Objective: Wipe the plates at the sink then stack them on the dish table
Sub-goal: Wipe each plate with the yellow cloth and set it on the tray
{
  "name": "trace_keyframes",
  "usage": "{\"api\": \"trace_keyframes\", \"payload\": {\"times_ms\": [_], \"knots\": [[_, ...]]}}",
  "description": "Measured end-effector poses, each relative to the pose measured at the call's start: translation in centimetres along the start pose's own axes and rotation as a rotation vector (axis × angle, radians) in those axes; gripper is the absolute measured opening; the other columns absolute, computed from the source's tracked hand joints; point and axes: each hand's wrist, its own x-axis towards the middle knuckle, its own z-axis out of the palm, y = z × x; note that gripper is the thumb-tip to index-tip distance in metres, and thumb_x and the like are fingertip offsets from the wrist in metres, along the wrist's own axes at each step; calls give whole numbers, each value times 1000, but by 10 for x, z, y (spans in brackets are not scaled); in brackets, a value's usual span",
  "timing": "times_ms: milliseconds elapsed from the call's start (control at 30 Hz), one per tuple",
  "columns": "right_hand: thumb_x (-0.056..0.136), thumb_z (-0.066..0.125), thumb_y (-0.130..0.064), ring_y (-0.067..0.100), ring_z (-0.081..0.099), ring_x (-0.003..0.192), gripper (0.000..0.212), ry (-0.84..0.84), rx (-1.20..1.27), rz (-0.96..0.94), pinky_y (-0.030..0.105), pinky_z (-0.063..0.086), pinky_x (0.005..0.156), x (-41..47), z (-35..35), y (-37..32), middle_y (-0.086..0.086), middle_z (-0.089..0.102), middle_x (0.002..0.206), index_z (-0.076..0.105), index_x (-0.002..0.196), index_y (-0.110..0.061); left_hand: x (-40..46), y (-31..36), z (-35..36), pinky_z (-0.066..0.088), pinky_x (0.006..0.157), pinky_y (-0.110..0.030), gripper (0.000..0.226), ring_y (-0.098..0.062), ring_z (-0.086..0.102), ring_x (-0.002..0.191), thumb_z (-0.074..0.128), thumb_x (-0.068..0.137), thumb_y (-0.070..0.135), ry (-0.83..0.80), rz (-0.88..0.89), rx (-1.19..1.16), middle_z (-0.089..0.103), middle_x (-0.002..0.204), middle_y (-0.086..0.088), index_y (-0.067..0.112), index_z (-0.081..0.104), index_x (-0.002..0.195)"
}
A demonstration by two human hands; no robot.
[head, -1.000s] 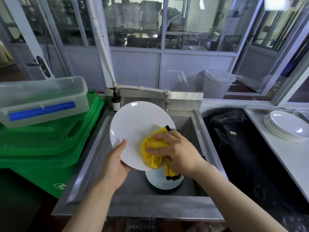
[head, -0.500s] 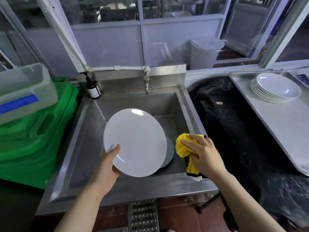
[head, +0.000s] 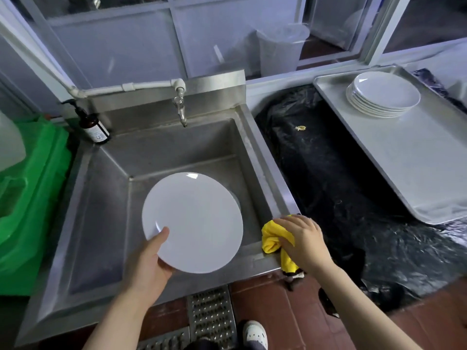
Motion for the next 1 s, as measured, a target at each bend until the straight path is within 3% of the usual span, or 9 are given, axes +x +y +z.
{"api": "trace_keyframes", "payload": {"times_ms": [100,200,300,433,567,733,833,1000], "knots": [[90,64,-21,9,62,102,32,-8,435,186,25,50,85,8,-12,-25,-14,67,110,64,120,-29,0,-2,4,57,57,-31,32,-23,63,101,64,74,30,-51,-19,27,76,96,4,28,63,107],[95,56,-21,13,70,83,25,-136,882,372,36,58,72,13,-16,-56,0,72,101,63,117,-29,7,1,4,53,70,-38,30,-24,64,101,61,76,32,-103,-55,43,76,98,1,27,64,106],[99,47,-19,21,71,80,26,-263,1175,450,34,57,65,11,-14,-84,5,73,95,70,105,-31,14,7,2,51,73,-39,24,-21,69,93,58,83,31,-166,-95,43,75,100,-1,27,66,104],[94,52,-4,22,70,80,27,-222,1308,535,36,57,62,12,-11,-102,4,72,92,68,106,-23,20,11,-4,49,79,-41,28,-20,72,89,60,76,31,-223,-141,20,75,101,-2,26,67,102],[92,53,-3,27,69,81,29,-191,1375,571,46,59,69,7,-9,-102,11,70,96,69,106,-23,37,13,-10,48,74,-41,27,-20,73,83,59,78,34,-261,-225,43,76,97,-4,23,67,101],[93,53,-3,27,68,80,31,-68,1436,615,40,58,63,-7,-11,-87,11,71,99,67,109,-25,56,11,7,52,70,-35,41,-18,72,87,62,72,35,-340,-219,172,75,102,-4,19,65,110],[92,54,-3,26,66,76,30,34,1462,609,35,57,57,-8,-23,-71,8,70,92,67,108,-24,65,15,28,57,62,-29,31,-16,72,90,54,87,29,-445,-146,228,74,106,-1,24,63,116],[92,52,0,27,67,71,30,223,1538,579,35,56,57,-3,-52,-35,10,70,91,67,107,-22,86,28,82,53,80,-35,32,-25,69,99,38,102,23,-611,-64,424,72,111,-9,23,60,126]]}}
